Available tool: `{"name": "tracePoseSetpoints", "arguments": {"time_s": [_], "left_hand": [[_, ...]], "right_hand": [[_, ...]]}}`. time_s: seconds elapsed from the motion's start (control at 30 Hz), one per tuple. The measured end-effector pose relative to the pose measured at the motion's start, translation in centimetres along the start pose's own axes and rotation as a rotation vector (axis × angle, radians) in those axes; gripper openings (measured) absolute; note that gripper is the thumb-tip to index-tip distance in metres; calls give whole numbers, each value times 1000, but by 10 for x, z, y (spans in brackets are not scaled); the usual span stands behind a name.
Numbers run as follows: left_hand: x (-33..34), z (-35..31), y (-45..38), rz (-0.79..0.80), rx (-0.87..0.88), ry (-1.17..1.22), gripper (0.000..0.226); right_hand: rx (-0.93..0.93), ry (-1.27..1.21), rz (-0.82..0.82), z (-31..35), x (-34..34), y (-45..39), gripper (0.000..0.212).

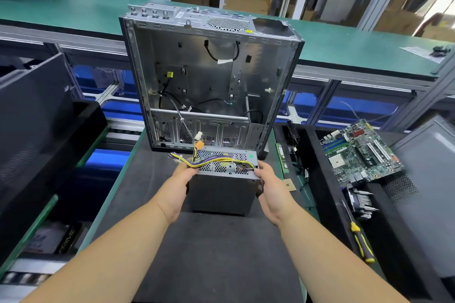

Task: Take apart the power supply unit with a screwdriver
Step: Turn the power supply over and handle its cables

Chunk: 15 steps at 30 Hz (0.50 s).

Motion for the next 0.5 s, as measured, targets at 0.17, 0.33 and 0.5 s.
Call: {"name": "tracePoseSetpoints", "arguments": {"time_s": [0.17,0.33,0.5], "left_hand": [[-9,0,3,-57,21,-71,37],[-11,-7,5,-106,43,-137,39],[-11,-24,4,-125,125,-109,44]], "right_hand": [[-10,113,21,2,-4,6,33],[10,216,-8,5,-3,6,24],[46,378,-114,21,-4,13,50]]}}
Point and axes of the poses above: each hand's wrist, its own y-axis away from the middle knuckle, its own x-axis out of the palm, z = x × y, the point moved 8 cm from there along -y, towards the middle knuckle, and after that the axes turned 9 degrees about -y, right-handed, at the moved point
